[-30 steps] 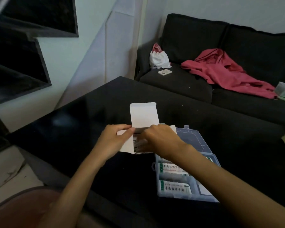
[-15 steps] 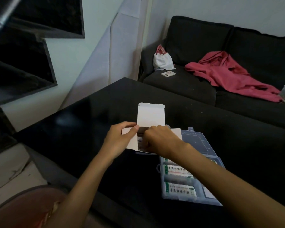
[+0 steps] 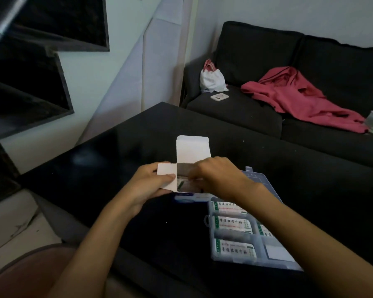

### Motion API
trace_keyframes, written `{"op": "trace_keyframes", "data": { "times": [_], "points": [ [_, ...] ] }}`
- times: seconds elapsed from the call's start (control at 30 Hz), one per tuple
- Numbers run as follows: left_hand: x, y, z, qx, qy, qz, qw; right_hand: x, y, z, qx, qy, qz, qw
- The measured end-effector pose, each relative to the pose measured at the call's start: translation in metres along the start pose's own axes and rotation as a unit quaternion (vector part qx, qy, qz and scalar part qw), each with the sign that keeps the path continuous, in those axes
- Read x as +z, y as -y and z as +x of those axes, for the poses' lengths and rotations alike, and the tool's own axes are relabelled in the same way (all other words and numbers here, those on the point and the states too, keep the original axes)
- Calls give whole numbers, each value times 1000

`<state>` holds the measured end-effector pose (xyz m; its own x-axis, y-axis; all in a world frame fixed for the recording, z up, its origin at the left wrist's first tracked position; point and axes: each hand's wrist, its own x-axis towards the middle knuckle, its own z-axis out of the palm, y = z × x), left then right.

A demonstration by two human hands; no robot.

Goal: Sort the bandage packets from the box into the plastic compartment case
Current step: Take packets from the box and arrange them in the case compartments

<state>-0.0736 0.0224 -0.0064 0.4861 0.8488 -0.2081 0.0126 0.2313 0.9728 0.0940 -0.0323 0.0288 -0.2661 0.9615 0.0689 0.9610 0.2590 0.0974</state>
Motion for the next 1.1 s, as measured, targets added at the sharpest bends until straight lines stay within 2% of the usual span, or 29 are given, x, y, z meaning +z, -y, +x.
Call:
{"op": "trace_keyframes", "data": {
  "times": [0.07, 0.13, 0.2, 0.27, 0.37, 0.43, 0.47, 0.53, 0.6, 0.67, 0.7, 0.73, 0.77, 0.83, 0.93, 1.0, 1.1],
  "points": [
    [2, 2, 2, 18, -26, -13, 999, 1, -3, -6, 14, -58, 21, 998],
    [9, 4, 5, 40, -64, -36, 996, 1, 0, -13, 73, -138, 104, 982],
    [16, 7, 8, 61, -98, -55, 992, -1, 6, -19, 150, -219, 251, 931],
    [20, 10, 12, 75, -119, -52, 989, -7, 13, -26, 219, -237, 425, 846],
    [22, 14, 21, 91, -150, -18, 984, -11, 12, -37, 306, -128, 650, 684],
    [21, 17, 27, 97, -169, -1, 981, -6, 7, -47, 323, -72, 745, 579],
    [21, 18, 30, 94, -177, 9, 980, -3, 5, -51, 327, -61, 770, 545],
    [21, 18, 34, 83, -197, 49, 976, 3, 0, -59, 343, -54, 772, 532],
    [20, 13, 30, 108, -267, 143, 947, 5, -4, -66, 356, -55, 764, 535],
    [32, 1, 14, 223, -330, 213, 892, 4, -12, -77, 368, -63, 761, 530],
    [40, -5, 3, 274, -327, 218, 878, 2, -14, -81, 371, -63, 761, 528],
    [52, -10, -7, 293, -297, 209, 884, 1, -17, -89, 377, -64, 759, 526],
    [63, -12, -14, 285, -247, 194, 905, 1, -19, -95, 383, -65, 756, 528],
    [86, -9, -25, 228, -95, 169, 954, 2, -20, -109, 400, -73, 733, 544],
    [114, -2, -32, 140, 80, 209, 965, 3, -20, -127, 430, -101, 695, 568],
    [124, 1, -31, 89, 137, 211, 964, 6, -22, -135, 451, -123, 682, 563],
    [130, 4, -24, 54, 159, 205, 964, 11, -25, -139, 456, -127, 681, 559]
  ]
}}
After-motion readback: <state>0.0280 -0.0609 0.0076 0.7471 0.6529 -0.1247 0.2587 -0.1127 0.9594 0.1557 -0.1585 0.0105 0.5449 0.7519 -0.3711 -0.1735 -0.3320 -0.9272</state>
